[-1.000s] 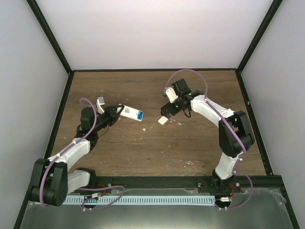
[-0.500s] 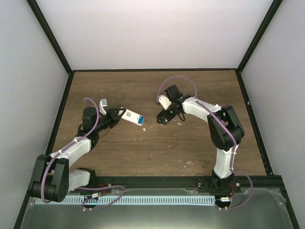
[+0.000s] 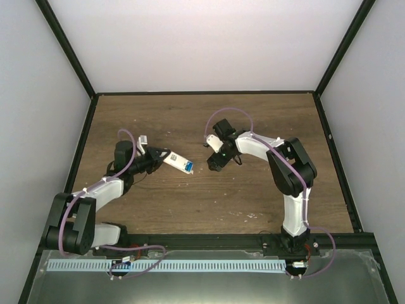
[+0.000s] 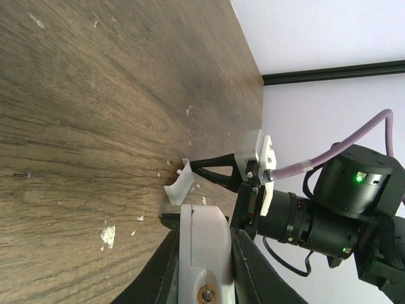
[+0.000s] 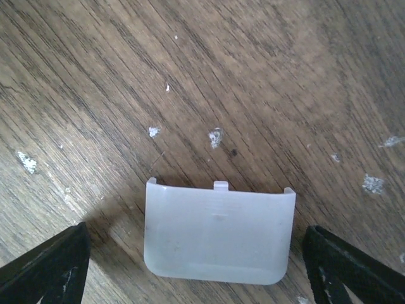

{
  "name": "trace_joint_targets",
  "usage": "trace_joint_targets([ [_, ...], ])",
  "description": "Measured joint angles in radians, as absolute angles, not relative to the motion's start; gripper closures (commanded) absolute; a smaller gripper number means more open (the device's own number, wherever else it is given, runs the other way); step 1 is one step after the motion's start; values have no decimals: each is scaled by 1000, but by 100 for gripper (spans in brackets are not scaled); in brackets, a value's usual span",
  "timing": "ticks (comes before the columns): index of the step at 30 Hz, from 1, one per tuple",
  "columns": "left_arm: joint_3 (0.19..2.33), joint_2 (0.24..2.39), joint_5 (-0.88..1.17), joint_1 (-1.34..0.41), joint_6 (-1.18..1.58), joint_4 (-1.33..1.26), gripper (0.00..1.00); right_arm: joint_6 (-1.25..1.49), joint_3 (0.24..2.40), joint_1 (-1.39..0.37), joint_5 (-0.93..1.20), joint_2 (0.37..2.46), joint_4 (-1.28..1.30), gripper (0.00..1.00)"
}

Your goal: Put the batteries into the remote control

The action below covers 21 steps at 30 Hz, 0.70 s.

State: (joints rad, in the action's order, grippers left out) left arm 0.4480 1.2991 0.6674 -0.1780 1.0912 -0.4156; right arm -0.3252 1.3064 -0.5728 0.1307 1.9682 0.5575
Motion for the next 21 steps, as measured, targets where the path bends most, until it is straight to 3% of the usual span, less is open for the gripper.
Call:
trace_joint_targets([
  [12, 478, 1313, 668, -178, 1033, -345, 100, -334, 1317, -573, 136, 1975, 575, 52],
  [21, 522, 1319, 694, -177, 994, -280, 100, -344, 1320, -573, 123, 1965, 585, 58],
])
